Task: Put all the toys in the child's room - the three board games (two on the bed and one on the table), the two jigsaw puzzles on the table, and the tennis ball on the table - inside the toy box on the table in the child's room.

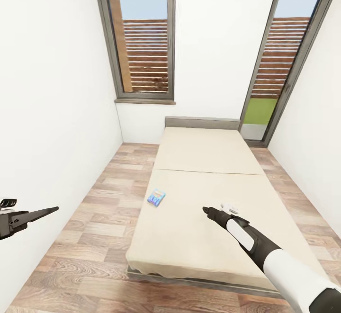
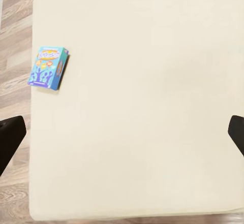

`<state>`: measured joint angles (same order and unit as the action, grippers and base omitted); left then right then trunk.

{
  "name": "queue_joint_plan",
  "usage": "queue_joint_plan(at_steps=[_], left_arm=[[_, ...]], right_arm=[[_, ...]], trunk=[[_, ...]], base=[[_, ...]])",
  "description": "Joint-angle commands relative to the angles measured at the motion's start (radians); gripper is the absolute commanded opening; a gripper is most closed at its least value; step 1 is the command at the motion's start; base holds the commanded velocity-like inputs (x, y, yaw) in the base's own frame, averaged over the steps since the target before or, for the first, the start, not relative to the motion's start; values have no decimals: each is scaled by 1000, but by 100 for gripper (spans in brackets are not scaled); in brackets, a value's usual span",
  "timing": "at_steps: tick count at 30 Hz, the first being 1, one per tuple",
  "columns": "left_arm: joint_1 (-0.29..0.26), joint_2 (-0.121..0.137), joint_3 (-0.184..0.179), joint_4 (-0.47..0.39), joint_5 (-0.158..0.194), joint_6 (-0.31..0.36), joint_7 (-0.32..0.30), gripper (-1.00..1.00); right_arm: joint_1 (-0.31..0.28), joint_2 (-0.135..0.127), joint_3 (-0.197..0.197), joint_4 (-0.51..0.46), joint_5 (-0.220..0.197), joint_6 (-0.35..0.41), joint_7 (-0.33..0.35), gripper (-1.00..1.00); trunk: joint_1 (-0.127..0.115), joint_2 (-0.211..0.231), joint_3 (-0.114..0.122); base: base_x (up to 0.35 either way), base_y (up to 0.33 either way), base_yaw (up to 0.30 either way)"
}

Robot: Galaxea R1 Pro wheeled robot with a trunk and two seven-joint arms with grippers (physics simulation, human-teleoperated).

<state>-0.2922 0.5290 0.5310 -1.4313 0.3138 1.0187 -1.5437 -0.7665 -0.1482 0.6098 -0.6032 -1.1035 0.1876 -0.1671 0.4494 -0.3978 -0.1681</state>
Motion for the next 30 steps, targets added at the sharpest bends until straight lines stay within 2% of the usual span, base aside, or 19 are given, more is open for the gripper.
queue_joint_plan(at_steps=[1, 21, 30], left_arm=[[-1, 0, 0, 0, -1, 11, -4, 100], [-1, 0, 1, -1, -1, 11, -5, 100], [-1, 0, 1, 0, -1, 11, -4, 100]], right_arm=[[-2, -1, 7, -3, -7, 1, -9, 100], [-1, -1, 7, -3, -7, 0, -9, 100], [-1, 1, 9, -4, -6, -7, -9, 100]], trunk=[[1, -2, -2], [1, -2, -2], [1, -2, 7]], base=[[0, 82, -2], [3, 19, -2], [172, 170, -103]])
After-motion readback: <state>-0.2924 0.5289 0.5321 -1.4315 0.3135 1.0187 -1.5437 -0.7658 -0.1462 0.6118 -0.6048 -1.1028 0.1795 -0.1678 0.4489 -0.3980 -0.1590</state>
